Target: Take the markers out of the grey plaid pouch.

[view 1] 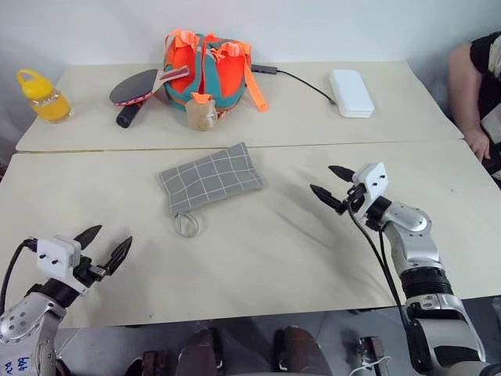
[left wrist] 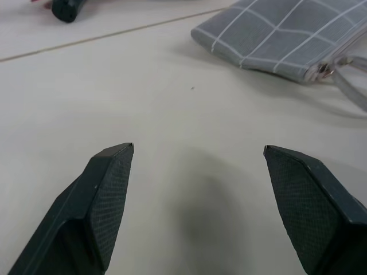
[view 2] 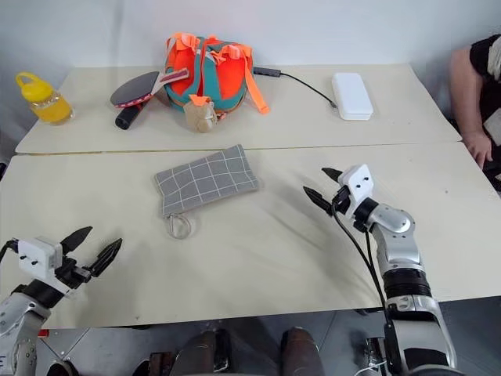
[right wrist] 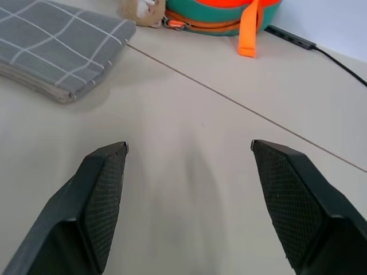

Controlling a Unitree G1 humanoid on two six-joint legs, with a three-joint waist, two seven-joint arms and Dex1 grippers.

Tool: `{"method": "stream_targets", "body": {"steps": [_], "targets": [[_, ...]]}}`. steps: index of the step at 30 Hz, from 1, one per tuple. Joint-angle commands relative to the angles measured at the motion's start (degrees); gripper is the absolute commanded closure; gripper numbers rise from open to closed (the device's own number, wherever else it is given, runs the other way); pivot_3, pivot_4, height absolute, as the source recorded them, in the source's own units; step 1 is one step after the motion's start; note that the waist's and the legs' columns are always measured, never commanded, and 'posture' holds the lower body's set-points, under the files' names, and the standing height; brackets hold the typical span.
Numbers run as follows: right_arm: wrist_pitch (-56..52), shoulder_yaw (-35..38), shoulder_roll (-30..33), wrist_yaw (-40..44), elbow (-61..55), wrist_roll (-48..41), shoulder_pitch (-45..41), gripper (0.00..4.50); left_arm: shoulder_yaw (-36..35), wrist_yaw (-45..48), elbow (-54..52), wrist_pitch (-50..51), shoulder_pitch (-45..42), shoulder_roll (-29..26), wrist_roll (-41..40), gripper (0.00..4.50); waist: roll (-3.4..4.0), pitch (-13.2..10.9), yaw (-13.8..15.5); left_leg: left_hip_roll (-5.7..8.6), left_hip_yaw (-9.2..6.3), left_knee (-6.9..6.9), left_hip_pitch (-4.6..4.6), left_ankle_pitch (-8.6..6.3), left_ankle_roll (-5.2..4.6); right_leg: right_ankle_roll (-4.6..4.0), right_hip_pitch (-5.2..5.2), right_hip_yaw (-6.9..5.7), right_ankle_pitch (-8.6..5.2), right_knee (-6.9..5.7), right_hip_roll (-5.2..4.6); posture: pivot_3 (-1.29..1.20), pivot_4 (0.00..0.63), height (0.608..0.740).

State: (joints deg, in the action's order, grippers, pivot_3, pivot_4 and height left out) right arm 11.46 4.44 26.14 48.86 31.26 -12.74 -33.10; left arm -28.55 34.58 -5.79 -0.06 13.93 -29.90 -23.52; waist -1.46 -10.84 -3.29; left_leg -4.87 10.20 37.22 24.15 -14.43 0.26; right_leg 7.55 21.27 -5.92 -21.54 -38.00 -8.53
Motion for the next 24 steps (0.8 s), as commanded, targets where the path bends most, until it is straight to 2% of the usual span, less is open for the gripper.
{"method": "stream_targets", "body": {"steps": [1,12,21,24], "targets": [[2.10,-0.16,-0.42,0.79,0.38,0.07,-1.40,0.92,-1.83,-0.57,-3.01,-1.77,1.45,0.58,-0.37,0.66,0.00,0.00,0.03,0.00,0.00,-0.01,0.00,0.00,0.00,0.00,0.00,0.00,0.00,0.02,0.00,0.00,0.150,0.740],[2.96,-1.99,-0.62,2.12,-2.62,1.19,-0.85,0.92,-0.14,-0.90,-2.30,-2.15,-0.73,-0.13,1.10,0.66,0.00,0.00,0.00,0.00,0.00,0.00,0.00,0.00,0.00,0.00,0.00,0.00,0.00,0.01,0.00,0.00,0.150,0.740],[0.21,-3.91,-4.14,-0.38,-9.32,1.14,0.32,0.92,1.44,0.75,1.09,-4.19,-5.22,-1.05,2.43,0.66,0.00,0.00,0.04,0.00,0.02,-0.01,0.02,0.00,0.00,0.00,0.03,0.00,0.00,0.00,0.00,0.00,0.150,0.740],[-2.08,-3.76,-6.60,-1.87,-10.36,-0.02,-0.33,1.50,2.00,0.94,2.19,-4.43,-6.89,-1.09,2.51,0.64,0.00,0.00,0.04,0.00,0.01,-0.01,0.02,0.00,0.01,0.00,0.04,0.00,0.00,-0.03,0.00,0.00,0.150,0.740]]}}
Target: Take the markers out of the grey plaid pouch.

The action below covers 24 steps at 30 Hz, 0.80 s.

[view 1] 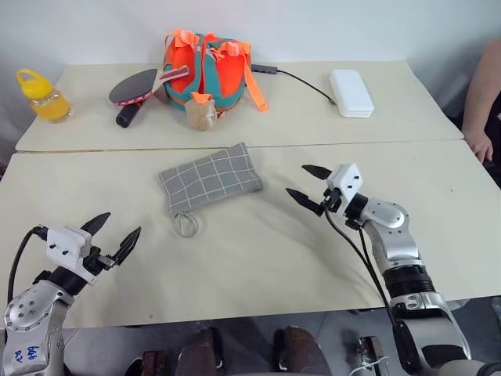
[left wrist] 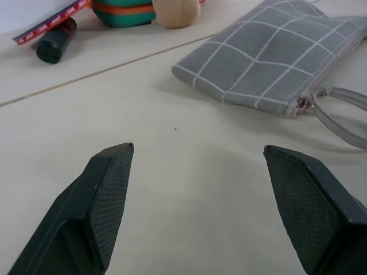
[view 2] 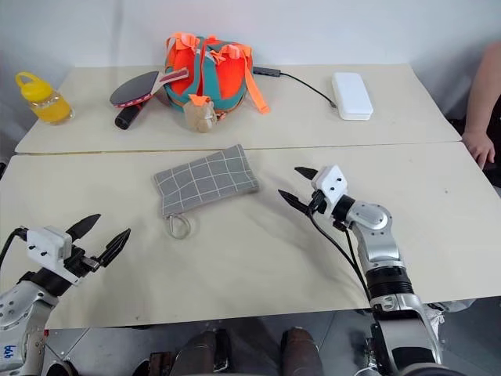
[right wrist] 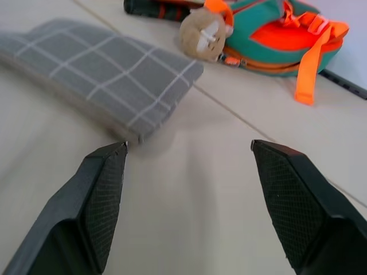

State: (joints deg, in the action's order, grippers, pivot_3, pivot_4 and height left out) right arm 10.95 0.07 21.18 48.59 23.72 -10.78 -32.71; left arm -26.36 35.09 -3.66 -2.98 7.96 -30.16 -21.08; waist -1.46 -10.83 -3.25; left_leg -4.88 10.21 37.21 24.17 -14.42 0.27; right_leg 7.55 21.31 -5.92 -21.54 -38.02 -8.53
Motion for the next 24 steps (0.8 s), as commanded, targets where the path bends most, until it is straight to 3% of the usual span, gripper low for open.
{"method": "stream_targets", "body": {"steps": [1,8,9,18,24], "targets": [[-1.98,0.24,-3.23,-2.49,-2.63,-2.04,-1.36,1.85,0.33,0.44,0.69,-1.86,-1.65,-1.00,0.73,0.64,0.00,0.00,-0.03,0.00,0.00,0.00,0.01,0.00,0.00,0.00,0.01,0.00,0.00,0.00,0.00,0.00,0.150,0.740],[-0.90,-3.14,-12.30,-11.10,3.52,3.15,-5.98,4.27,1.99,2.16,6.56,-5.75,-6.29,-3.54,3.60,0.64,0.00,0.00,-0.22,-0.01,0.04,-0.01,0.02,0.03,0.05,-0.01,0.13,0.03,-0.01,-0.15,0.02,0.00,0.150,0.740],[-0.41,-4.05,-13.71,-13.22,6.23,4.95,-7.53,4.44,2.20,2.32,8.43,-7.20,-7.50,-4.47,4.73,0.64,0.00,0.00,-0.26,-0.01,0.04,-0.01,0.02,0.03,0.05,-0.02,0.14,0.03,-0.01,-0.18,0.01,0.00,0.150,0.740],[2.63,-6.64,-17.00,-21.00,24.04,12.60,-16.84,4.44,8.81,4.52,25.27,-25.54,-17.41,-10.47,15.38,0.64,0.00,0.00,-0.31,0.00,0.11,-0.08,0.06,0.03,0.06,-0.03,0.23,0.02,-0.02,-0.49,0.00,0.00,0.150,0.740],[1.90,-6.30,-15.93,-22.03,27.02,13.91,-17.84,4.44,16.35,7.88,35.03,-36.76,-24.98,-10.68,19.39,0.64,0.00,0.00,-0.36,0.00,0.15,-0.08,0.06,0.03,0.06,-0.03,0.23,0.00,-0.02,-0.51,0.01,0.00,0.150,0.740]]}}
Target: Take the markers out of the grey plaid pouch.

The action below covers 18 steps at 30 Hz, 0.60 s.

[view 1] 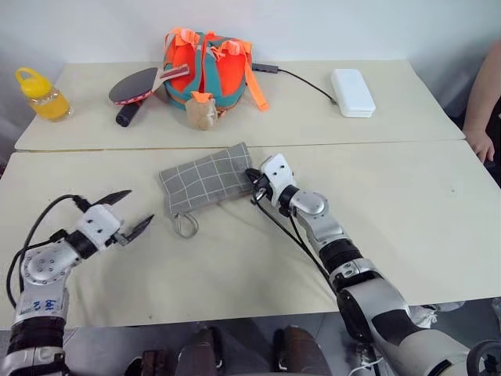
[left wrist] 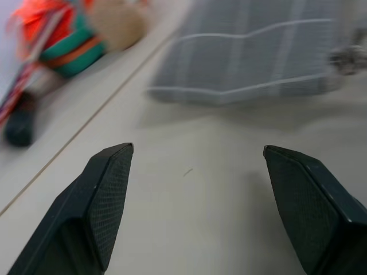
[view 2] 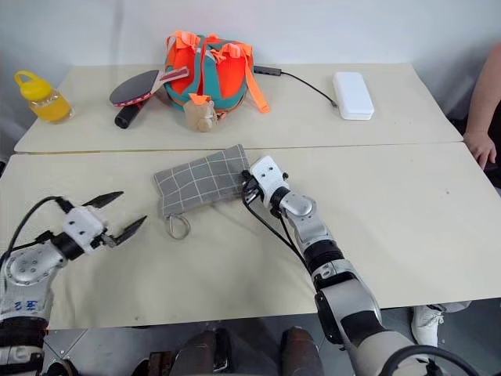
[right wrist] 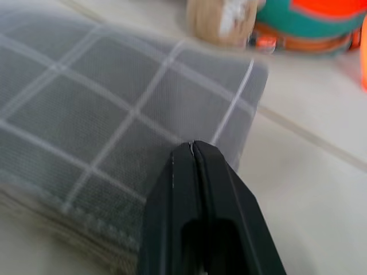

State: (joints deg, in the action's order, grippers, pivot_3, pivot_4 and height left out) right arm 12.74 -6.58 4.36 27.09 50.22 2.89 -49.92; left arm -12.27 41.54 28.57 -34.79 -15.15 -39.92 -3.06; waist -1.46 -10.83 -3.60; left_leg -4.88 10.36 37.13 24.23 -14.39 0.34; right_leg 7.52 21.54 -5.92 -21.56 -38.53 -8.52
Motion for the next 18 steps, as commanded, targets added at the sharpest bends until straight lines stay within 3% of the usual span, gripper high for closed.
{"method": "stream_targets", "body": {"steps": [1,9,17,18], "targets": [[0.00,0.54,1.08,-0.39,0.27,0.14,-0.59,4.44,3.42,2.07,4.25,-6.43,-3.07,-0.77,1.78,0.64,0.00,0.00,0.00,0.00,0.00,0.01,0.00,0.00,0.00,0.00,0.00,0.00,0.00,0.01,0.00,0.00,0.150,0.740],[-0.68,0.52,1.83,0.83,-2.48,-0.26,0.53,4.44,9.43,-0.11,13.16,-16.24,-8.82,-1.19,8.24,0.64,0.01,0.01,0.18,0.00,-0.01,0.06,-0.02,0.00,0.00,0.00,-0.03,0.00,0.00,-0.05,-0.01,0.00,0.150,0.740],[-1.38,0.52,2.22,1.12,-4.52,-0.32,1.45,4.44,13.34,1.41,14.57,-19.16,-11.87,-0.06,7.15,0.64,0.01,0.01,0.18,0.00,-0.01,0.06,-0.02,0.00,-0.01,0.00,-0.03,0.00,0.00,-0.05,-0.01,0.00,0.150,0.740],[-1.52,0.50,2.25,1.21,-4.90,-0.36,1.57,4.48,13.52,1.73,14.61,-18.66,-11.99,0.13,6.61,0.83,0.01,0.01,0.16,0.00,-0.01,0.06,-0.02,0.00,-0.01,0.00,-0.03,-0.01,0.00,-0.05,-0.01,0.00,0.150,0.740]]}}
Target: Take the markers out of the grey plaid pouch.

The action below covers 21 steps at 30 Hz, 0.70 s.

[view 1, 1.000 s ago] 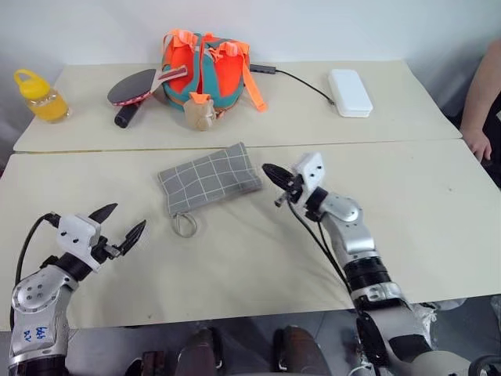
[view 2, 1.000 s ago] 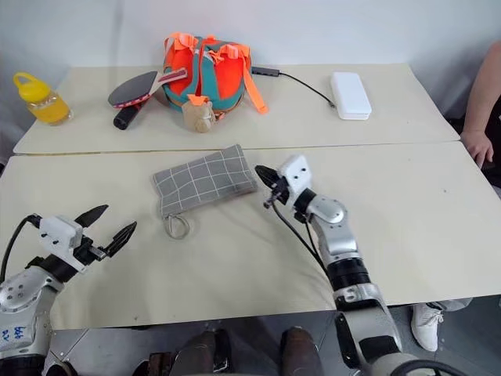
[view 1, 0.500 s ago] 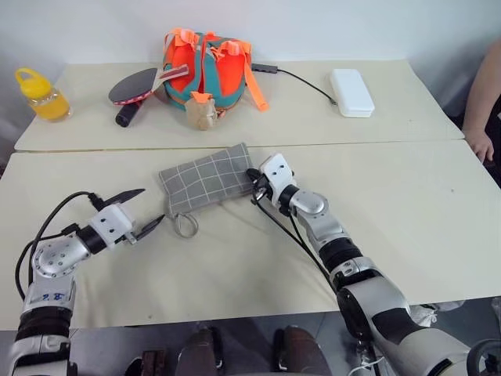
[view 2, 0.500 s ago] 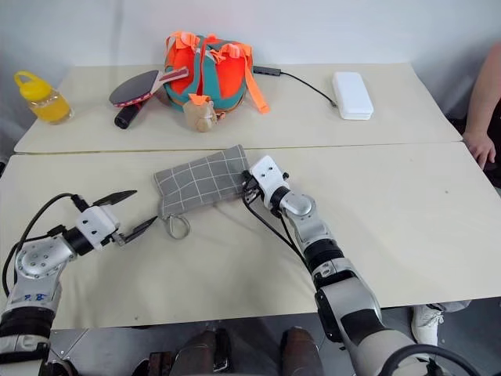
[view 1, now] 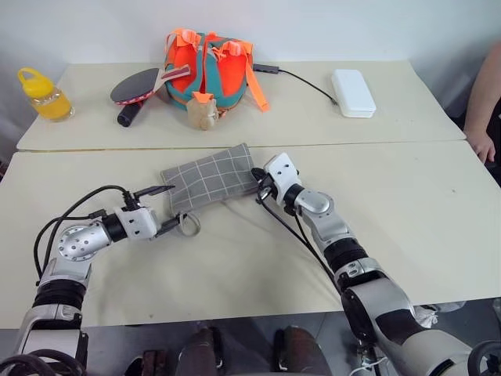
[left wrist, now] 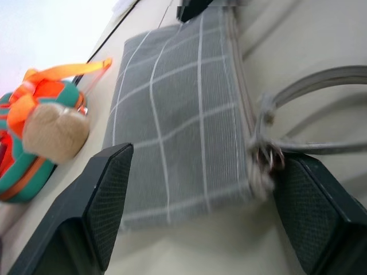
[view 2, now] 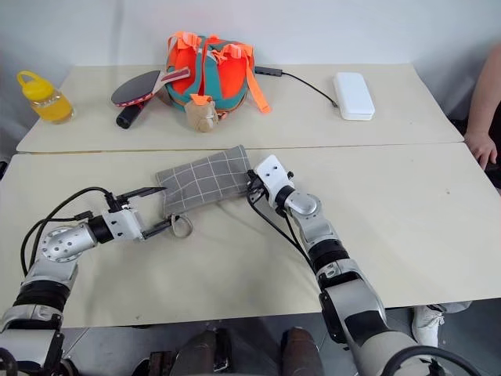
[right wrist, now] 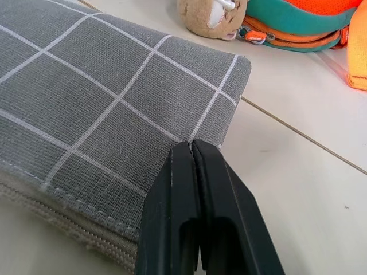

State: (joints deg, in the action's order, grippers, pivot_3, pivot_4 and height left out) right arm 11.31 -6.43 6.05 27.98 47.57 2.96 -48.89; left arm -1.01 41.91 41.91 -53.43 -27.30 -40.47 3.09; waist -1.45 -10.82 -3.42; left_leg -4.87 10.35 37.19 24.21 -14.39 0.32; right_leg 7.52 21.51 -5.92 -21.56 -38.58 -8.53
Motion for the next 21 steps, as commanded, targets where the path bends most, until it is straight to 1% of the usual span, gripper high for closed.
{"method": "stream_targets", "body": {"steps": [1,2,5,7,11,12,13,15,17,18,20,21], "targets": [[-0.21,0.33,0.59,0.37,-2.58,-0.44,0.65,4.50,2.33,1.35,1.29,0.54,0.10,0.83,0.14,1.03,0.00,0.00,-0.04,0.00,0.00,0.00,0.00,0.00,0.00,0.00,0.00,0.00,0.00,-0.01,0.00,0.00,0.150,0.740],[-0.33,0.29,0.63,0.46,-2.96,-0.46,0.81,4.50,2.42,1.18,1.29,0.73,0.10,0.79,0.14,1.20,0.00,0.00,-0.04,0.00,0.00,0.00,0.00,0.00,0.00,0.00,0.00,0.00,0.00,0.00,0.00,0.00,0.150,0.740],[-0.56,0.23,0.84,0.83,-3.81,-0.53,1.29,4.50,2.49,0.86,1.55,1.64,0.18,0.79,-0.38,2.11,0.00,0.00,-0.01,0.00,0.00,0.01,0.00,0.00,0.00,0.00,0.00,0.00,0.00,-0.01,0.00,0.00,0.150,0.740],[-0.72,0.14,0.99,1.07,-4.29,-0.44,1.60,4.50,2.42,0.96,1.76,2.41,0.30,0.92,-1.02,2.82,0.03,0.02,-0.04,0.00,0.00,0.02,0.00,0.00,0.00,0.00,0.00,0.01,0.00,-0.01,0.00,0.00,0.150,0.740],[-0.81,0.19,1.18,1.21,-4.72,-0.29,1.52,4.50,2.01,1.44,1.01,4.48,0.43,1.50,-2.66,4.05,0.07,0.04,-0.11,0.00,0.00,0.01,-0.02,0.00,0.00,0.00,0.00,0.01,0.00,-0.04,0.00,0.00,0.150,0.740],[-0.78,0.22,1.30,1.21,-4.78,-0.22,1.34,4.50,1.83,1.58,0.66,5.28,0.40,1.79,-3.30,4.30,0.07,0.04,-0.12,0.00,0.00,0.01,-0.02,0.00,0.00,0.00,0.00,0.01,0.00,-0.04,0.00,0.00,0.150,0.740],[-0.77,0.23,1.39,1.21,-4.80,-0.18,1.21,4.50,1.72,1.67,0.40,5.89,0.37,1.97,-3.75,4.37,0.07,0.04,-0.07,0.00,0.00,0.01,-0.03,0.00,0.00,0.00,0.00,0.02,0.00,-0.03,0.00,0.00,0.150,0.740],[-0.67,0.42,1.53,1.17,-5.12,-0.37,1.08,4.50,1.54,1.98,-0.45,7.03,0.32,2.14,-4.53,4.37,0.07,0.04,-0.02,0.00,0.00,0.02,-0.02,0.00,0.00,0.00,-0.01,0.02,0.00,-0.04,0.00,0.00,0.150,0.740],[-0.44,0.82,1.53,3.86,-6.82,-2.27,1.47,4.50,0.98,2.33,-1.54,8.63,0.28,2.36,-5.82,4.37,0.07,0.04,-0.02,0.00,0.00,0.02,-0.02,0.00,0.00,0.00,0.00,0.01,0.00,-0.03,0.00,0.00,0.150,0.740],[-0.16,0.79,1.63,4.80,-7.49,-2.66,1.64,4.32,0.78,2.46,-2.00,9.17,0.31,2.42,-6.20,4.37,0.07,0.04,-0.04,0.00,0.00,0.02,-0.01,0.00,0.00,0.00,0.00,0.02,0.00,-0.03,0.00,0.00,0.150,0.740],[3.48,-0.94,3.66,9.75,-13.20,-3.01,3.08,3.89,-0.25,3.09,-5.29,12.74,0.73,2.78,-8.95,4.37,0.07,0.04,-0.01,0.00,-0.01,0.01,-0.01,0.00,0.00,0.00,0.00,0.01,0.00,-0.02,0.00,0.00,0.150,0.740],[5.05,-1.63,4.96,11.76,-16.51,-2.97,3.76,3.53,-0.81,3.13,-7.04,14.46,0.92,2.86,-10.13,4.37,0.07,0.04,-0.02,0.00,-0.01,0.00,0.01,0.00,0.00,0.00,0.01,0.01,0.00,0.00,0.00,0.00,0.150,0.740]]}}
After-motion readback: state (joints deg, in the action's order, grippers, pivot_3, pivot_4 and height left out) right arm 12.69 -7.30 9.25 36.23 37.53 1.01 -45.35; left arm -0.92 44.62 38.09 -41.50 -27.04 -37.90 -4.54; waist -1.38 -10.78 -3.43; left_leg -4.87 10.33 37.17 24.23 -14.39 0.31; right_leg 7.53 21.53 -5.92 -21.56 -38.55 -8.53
